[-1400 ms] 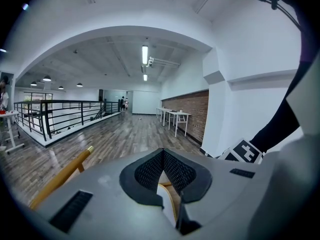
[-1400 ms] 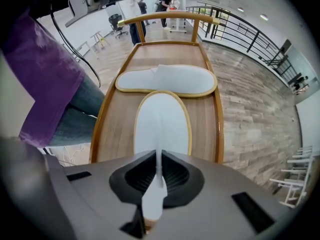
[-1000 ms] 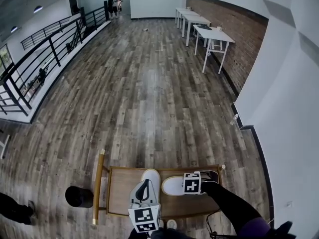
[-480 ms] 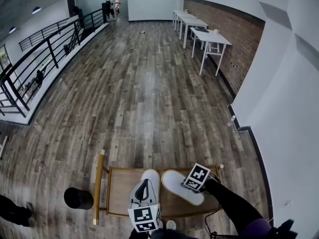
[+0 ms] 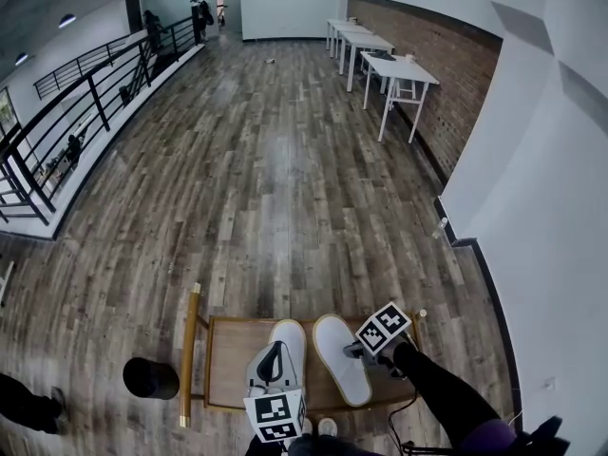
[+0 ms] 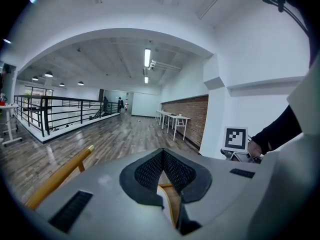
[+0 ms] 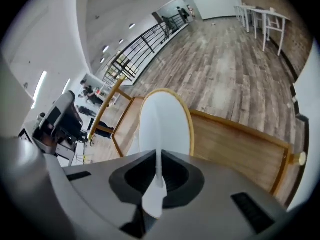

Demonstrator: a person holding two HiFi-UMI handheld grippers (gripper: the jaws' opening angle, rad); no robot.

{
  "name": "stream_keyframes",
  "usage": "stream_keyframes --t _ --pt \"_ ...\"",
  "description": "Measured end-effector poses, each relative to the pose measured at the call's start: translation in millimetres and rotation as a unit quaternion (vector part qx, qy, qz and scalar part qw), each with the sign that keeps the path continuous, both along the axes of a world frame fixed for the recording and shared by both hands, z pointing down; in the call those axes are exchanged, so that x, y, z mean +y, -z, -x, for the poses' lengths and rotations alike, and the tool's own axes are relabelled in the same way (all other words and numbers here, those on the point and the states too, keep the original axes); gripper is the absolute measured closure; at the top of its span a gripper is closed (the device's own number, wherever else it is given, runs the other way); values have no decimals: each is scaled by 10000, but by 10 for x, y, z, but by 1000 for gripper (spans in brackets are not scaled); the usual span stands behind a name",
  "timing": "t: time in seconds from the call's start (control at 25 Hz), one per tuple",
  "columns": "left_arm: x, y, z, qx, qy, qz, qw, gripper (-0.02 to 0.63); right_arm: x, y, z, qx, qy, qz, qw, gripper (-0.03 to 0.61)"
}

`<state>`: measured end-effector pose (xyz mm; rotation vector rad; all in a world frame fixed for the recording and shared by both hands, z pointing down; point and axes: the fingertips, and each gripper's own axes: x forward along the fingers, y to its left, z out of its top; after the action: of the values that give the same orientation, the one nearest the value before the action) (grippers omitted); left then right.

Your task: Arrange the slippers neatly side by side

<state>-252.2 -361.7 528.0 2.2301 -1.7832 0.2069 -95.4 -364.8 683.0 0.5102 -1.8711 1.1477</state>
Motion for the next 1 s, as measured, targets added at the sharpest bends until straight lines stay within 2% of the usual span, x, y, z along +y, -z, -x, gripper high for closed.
stream_keyframes --t 0.28,0.48,1.0 --pt "13 -6 32 -18 31 2 10000 614 -41 -66 86 -336 -1142 320 9924 560" --pt "8 -12 60 -26 31 -6 10000 614 -71 -177 116 -296 -1612 381 9857 560" --pt "-11 -79 124 -15 100 68 9999 614 -39 -422 177 -147 -1811 571 9817 560"
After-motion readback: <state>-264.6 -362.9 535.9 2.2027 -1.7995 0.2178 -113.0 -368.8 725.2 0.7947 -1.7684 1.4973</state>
